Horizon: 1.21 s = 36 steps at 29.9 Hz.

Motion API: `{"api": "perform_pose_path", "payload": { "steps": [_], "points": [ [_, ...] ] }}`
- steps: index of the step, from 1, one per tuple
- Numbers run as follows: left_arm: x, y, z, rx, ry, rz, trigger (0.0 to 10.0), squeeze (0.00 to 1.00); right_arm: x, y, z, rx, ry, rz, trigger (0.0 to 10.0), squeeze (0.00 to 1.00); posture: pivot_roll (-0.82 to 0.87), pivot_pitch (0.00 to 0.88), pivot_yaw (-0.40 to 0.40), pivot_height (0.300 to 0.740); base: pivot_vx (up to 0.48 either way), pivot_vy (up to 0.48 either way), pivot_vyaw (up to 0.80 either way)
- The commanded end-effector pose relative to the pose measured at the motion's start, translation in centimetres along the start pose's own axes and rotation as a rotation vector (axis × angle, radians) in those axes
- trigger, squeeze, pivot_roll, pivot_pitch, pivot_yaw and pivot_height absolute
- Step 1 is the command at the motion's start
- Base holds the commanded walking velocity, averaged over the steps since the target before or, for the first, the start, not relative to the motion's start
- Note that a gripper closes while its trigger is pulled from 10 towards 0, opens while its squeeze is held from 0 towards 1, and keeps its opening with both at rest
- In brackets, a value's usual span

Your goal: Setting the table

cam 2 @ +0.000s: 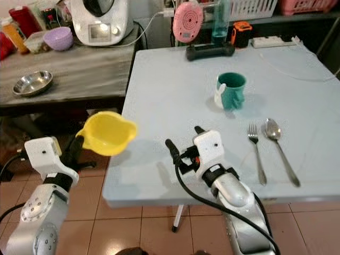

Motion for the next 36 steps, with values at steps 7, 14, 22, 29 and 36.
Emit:
{"api": "perform_pose_path", "payload": {
  "steps": [7, 14, 22, 29, 36],
  "points": [
    [-1.09, -0.23, 0.16, 0.01, 0.022, 0.041, 10.0, 0.0, -0.97, 0.52, 0.46, 0.025, 0.001, 0.034, 10.0, 0.0, -0.07, 0.082, 0.099, 0.74, 0.0, 0.48, 0.0],
    [-1.02, 0.02, 0.27, 0.013, 0.025, 0.04, 10.0, 0.0, -0.92, 0.77, 0.51, 0.031, 0.0, 0.033, 10.0, 0.0, -0.07, 0.071, 0.097, 0.74, 0.0, 0.48, 0.0],
    [-1.18, 0.26, 0.41, 0.02, 0.026, 0.053, 10.0, 0.0, -0.91, 1.1, 0.5, 0.037, -0.002, 0.039, 10.0, 0.0, -0.06, 0.064, 0.093, 0.74, 0.0, 0.48, 0.0],
    [-1.27, 0.1, 0.24, 0.013, 0.029, 0.062, 10.0, 0.0, -0.89, 1.11, 0.37, 0.036, -0.002, 0.044, 10.0, 0.0, -0.06, 0.067, 0.089, 0.74, 0.0, 0.48, 0.0],
    [-1.35, 0.12, 0.06, 0.007, 0.032, 0.07, 10.0, 0.0, -0.77, 1.01, 0.25, 0.035, -0.004, 0.04, 10.0, 0.0, -0.06, 0.071, 0.09, 0.74, 0.0, 0.48, 0.0]
  ]
}}
Point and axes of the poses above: a point about 5 cm out from each wrist's last joint towards the gripper, its own y axis pointing out of the wrist towards the gripper, its own z axis along the axis of the wrist's last joint, x = y × z, the point moved 3 cm from there along y, pointing out of the wrist towards the gripper, and after that the axes turned 6 degrees about y, right-handed, at the moved point
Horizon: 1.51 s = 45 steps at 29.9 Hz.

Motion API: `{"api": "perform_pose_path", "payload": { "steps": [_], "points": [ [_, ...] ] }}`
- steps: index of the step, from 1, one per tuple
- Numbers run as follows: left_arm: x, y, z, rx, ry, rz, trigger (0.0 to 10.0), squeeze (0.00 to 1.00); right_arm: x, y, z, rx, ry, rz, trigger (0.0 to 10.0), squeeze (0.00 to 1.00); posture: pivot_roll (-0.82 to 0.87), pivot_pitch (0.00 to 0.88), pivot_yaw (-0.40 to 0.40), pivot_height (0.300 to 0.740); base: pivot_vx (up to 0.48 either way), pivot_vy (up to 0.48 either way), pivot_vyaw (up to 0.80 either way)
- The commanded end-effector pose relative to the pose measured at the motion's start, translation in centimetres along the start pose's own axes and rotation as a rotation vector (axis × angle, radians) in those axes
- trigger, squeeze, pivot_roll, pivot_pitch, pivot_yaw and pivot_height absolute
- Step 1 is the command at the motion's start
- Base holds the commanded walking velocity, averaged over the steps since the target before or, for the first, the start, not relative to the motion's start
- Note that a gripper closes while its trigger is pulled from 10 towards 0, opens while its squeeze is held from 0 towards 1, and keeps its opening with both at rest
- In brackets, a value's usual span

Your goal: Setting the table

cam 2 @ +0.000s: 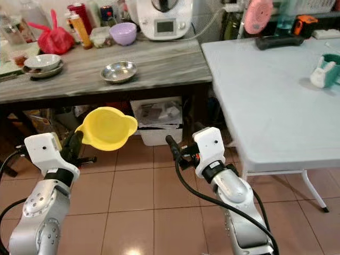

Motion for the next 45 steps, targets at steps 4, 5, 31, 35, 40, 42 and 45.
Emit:
{"api": "perform_pose_path", "payload": {
  "steps": [4, 5, 31, 35, 40, 42, 45],
  "points": [
    [0.0, 0.0, 0.5, 0.037, 0.025, 0.016, 10.0, 0.0, 0.9, -0.3, 0.3, 0.013, -0.026, -0.04, 10.0, 0.0, -0.07, 0.072, 0.092, 0.74, 0.0, 0.12, 0.0],
    [0.0, 0.0, 0.5, 0.039, 0.026, 0.017, 10.0, 0.0, 1.1, -0.4, 0.3, 0.014, -0.032, -0.051, 10.0, 0.0, -0.07, 0.072, 0.092, 0.74, 0.0, 0.0, 0.0],
    [-1.5, 0.0, 0.3, 0.069, 0.078, 0.051, 10.0, 0.0, 2.9, -0.7, 0.5, 0.03, -0.06, -0.202, 10.0, 0.0, -0.07, 0.076, 0.102, 0.74, 0.174, 0.0, -0.08],
    [-1.4, 0.0, 0.2, 0.068, 0.076, 0.049, 10.0, 0.0, 2.9, -0.7, 0.5, 0.032, -0.063, -0.2, 10.0, 0.0, -0.07, 0.076, 0.101, 0.74, 0.472, 0.0, 0.0],
    [-1.4, 0.0, 0.2, 0.067, 0.072, 0.049, 10.0, 0.0, 2.7, -0.6, 0.8, 0.037, -0.092, -0.187, 10.0, 0.0, -0.07, 0.078, 0.1, 0.74, 0.472, 0.0, 0.0],
    [-1.4, 0.0, 0.2, 0.067, 0.072, 0.048, 10.0, 0.0, 2.7, -0.6, 0.8, 0.038, -0.093, -0.187, 10.0, 0.0, -0.07, 0.078, 0.101, 0.74, 0.469, 0.0, 0.56],
    [-1.3, 0.0, 0.1, 0.064, 0.07, 0.045, 10.0, 0.0, 2.7, -0.6, 0.8, 0.037, -0.092, -0.188, 10.0, 0.0, -0.07, 0.079, 0.102, 0.74, 0.469, 0.0, 0.67]
  ]
}}
Point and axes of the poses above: a point about 5 cm out from each wrist's last joint towards the gripper, its own y axis pointing out of the wrist towards the gripper, its own z axis along the axis of the wrist's last joint, x = y × z, the point moved 3 cm from there along y, pointing out of the wrist towards the gripper, and after that the axes turned 6 degrees about y, right-handed, at the moved point
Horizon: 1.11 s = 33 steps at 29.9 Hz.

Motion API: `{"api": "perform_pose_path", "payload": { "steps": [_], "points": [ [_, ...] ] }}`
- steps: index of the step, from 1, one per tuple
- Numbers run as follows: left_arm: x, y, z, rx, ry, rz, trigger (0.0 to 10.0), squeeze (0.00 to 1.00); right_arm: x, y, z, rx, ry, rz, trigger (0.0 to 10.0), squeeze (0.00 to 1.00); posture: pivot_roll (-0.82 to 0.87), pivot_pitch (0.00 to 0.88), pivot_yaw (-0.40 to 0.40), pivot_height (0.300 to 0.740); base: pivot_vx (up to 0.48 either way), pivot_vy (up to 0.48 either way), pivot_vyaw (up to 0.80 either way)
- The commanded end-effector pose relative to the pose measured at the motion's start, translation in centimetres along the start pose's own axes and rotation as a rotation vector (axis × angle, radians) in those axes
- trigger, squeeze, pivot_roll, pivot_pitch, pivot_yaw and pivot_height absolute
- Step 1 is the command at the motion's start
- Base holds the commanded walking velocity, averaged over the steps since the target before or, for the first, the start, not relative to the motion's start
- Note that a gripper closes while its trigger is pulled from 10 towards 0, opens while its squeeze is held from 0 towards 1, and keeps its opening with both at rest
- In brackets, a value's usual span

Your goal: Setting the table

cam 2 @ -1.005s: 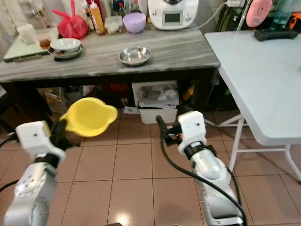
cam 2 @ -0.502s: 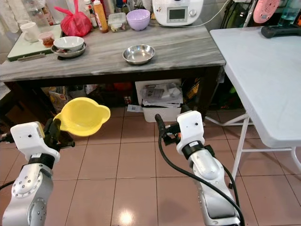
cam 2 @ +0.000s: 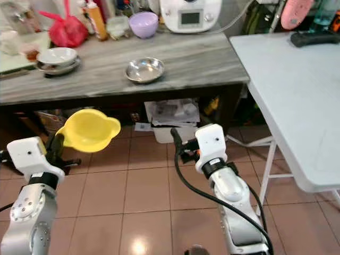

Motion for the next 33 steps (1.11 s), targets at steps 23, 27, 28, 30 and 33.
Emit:
{"api": "perform_pose_path", "payload": {
  "steps": [23, 27, 28, 30, 33],
  "points": [
    [-0.9, 0.0, 0.5, 0.024, 0.031, 0.01, 10.0, 0.0, -0.7, 0.7, 0.8, 0.024, 0.022, 0.007, 10.0, 0.0, -0.08, 0.07, 0.091, 0.74, 0.469, 0.0, 0.33],
    [-0.8, 0.0, 0.5, 0.024, 0.028, 0.006, 10.0, 0.0, -0.6, 0.7, 0.8, 0.027, 0.019, 0.008, 10.0, 0.0, -0.08, 0.07, 0.089, 0.74, 0.469, 0.0, -0.79],
    [-0.8, 0.0, 0.5, 0.024, 0.028, 0.005, 10.0, 0.0, -0.6, 0.7, 0.8, 0.027, 0.019, 0.008, 10.0, 0.0, -0.08, 0.07, 0.089, 0.74, 0.469, 0.0, -0.79],
    [-0.7, 0.0, 0.5, 0.025, 0.026, 0.004, 10.0, 0.0, -0.6, 0.7, 0.9, 0.028, 0.017, 0.01, 10.0, 0.0, -0.08, 0.071, 0.088, 0.74, 0.469, 0.0, -0.79],
    [-0.4, -0.1, 0.6, 0.031, 0.019, -0.005, 10.0, 0.0, -0.6, 0.7, 0.9, 0.03, 0.014, 0.013, 10.0, 0.0, -0.08, 0.07, 0.088, 0.74, 0.469, 0.0, -0.79]
  ]
}}
Point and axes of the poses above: a point about 5 cm out from each wrist's last joint towards the gripper, its own y axis pointing out of the wrist towards the gripper, its own z axis along the axis of the wrist's last joint, x = y × z, the point moved 3 cm from there along y, pointing out of the wrist towards the gripper, and after that the axes turned 6 degrees about y, right-handed, at the moved point
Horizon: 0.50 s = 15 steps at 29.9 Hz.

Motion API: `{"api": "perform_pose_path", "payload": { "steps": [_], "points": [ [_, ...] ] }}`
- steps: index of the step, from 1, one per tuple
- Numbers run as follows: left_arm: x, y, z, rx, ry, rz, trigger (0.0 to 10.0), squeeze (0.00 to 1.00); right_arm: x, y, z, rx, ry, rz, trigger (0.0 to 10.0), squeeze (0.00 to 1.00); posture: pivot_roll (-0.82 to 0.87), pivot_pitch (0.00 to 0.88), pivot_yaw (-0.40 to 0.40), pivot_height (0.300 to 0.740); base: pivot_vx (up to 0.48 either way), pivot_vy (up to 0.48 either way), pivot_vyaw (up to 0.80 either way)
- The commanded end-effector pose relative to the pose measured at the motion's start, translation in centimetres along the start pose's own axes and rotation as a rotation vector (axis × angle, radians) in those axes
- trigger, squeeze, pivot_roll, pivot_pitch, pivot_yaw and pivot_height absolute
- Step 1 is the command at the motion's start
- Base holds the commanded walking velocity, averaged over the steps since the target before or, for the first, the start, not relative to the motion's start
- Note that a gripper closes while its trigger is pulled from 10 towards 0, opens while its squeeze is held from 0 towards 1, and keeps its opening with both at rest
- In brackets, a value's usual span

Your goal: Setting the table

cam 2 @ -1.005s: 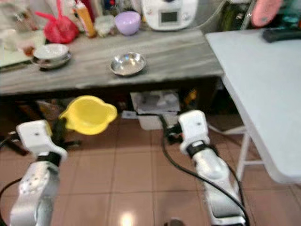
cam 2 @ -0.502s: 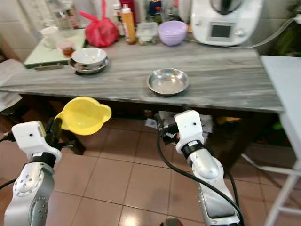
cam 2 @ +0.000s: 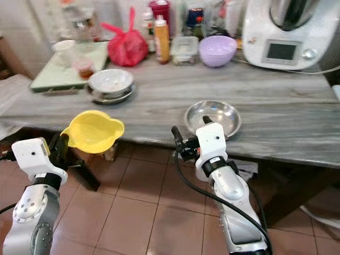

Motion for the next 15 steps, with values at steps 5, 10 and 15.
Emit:
{"api": "perform_pose_path", "payload": {
  "steps": [5, 10, 15],
  "points": [
    [0.86, -0.02, 0.53, 0.024, -0.008, -0.029, 10.0, 0.0, 0.52, -0.15, 0.06, -0.002, -0.01, -0.011, 10.0, 0.0, -0.08, 0.068, 0.086, 0.74, 0.469, 0.0, -0.64],
    [0.86, -0.06, 0.58, 0.025, -0.001, -0.04, 10.0, 0.0, 0.42, -0.01, 0.24, 0.009, -0.018, -0.002, 10.0, 0.0, -0.08, 0.065, 0.084, 0.74, 0.468, 0.0, 0.0],
    [1.33, -0.06, 0.62, 0.012, -0.004, -0.065, 10.0, 0.0, 0.34, 0.07, 0.26, 0.011, -0.019, 0.001, 10.0, 0.0, -0.08, 0.064, 0.082, 0.74, 0.093, 0.0, 0.0]
  ]
}}
Point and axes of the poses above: a point about 5 cm out from each wrist's last joint towards the gripper, its own y axis pointing out of the wrist towards the gripper, its own z axis along the axis of the wrist's last joint, x = y × z, the point moved 3 cm from there along y, pointing out of the wrist towards the gripper, and after that the axes turned 6 degrees about y, right-handed, at the moved point
